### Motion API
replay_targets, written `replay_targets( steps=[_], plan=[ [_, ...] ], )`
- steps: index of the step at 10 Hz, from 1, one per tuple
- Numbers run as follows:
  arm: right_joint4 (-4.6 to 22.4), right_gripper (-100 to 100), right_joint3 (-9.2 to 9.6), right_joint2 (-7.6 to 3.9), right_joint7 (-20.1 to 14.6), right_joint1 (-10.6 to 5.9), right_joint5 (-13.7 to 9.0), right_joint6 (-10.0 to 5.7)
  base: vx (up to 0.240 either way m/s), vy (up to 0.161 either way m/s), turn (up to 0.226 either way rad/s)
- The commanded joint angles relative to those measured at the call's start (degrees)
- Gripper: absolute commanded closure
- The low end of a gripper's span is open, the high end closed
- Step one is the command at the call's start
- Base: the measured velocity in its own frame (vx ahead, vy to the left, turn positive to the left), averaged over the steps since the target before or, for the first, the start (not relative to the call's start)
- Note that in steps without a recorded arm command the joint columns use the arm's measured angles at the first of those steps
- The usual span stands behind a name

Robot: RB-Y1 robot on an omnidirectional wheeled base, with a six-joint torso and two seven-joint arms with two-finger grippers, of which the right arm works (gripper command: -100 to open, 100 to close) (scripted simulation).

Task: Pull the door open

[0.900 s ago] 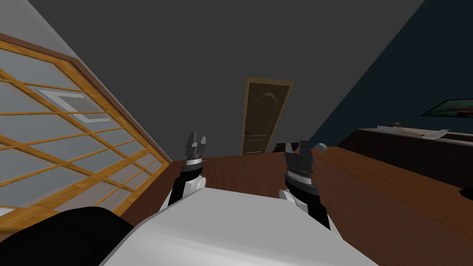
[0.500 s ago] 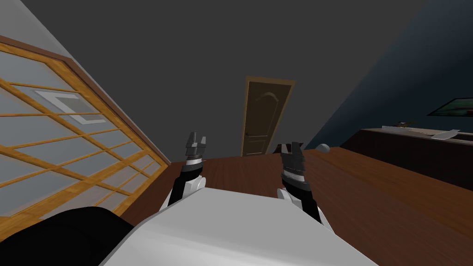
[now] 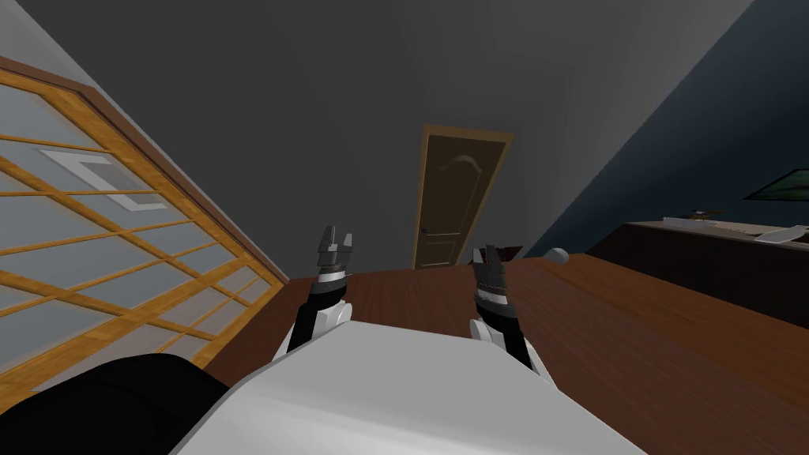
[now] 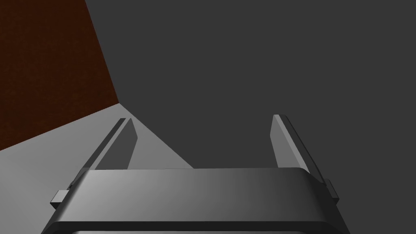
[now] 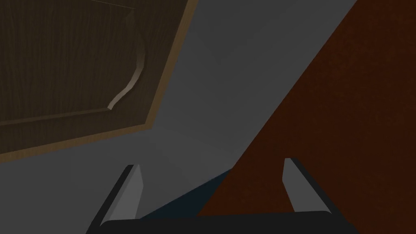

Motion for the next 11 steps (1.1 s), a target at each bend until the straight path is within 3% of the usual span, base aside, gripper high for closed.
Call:
replay_targets(
  steps=[1,11],
  plan=[
    [2.57,-100,-0.03,-0.43,-0.66,-1.26,0.39,-0.21,0.085,-0.004,0.011],
    [18.24,-100,-0.50,-3.30,-5.08,-8.70,2.68,-1.75,0.088,-0.005,0.010]
  ],
)
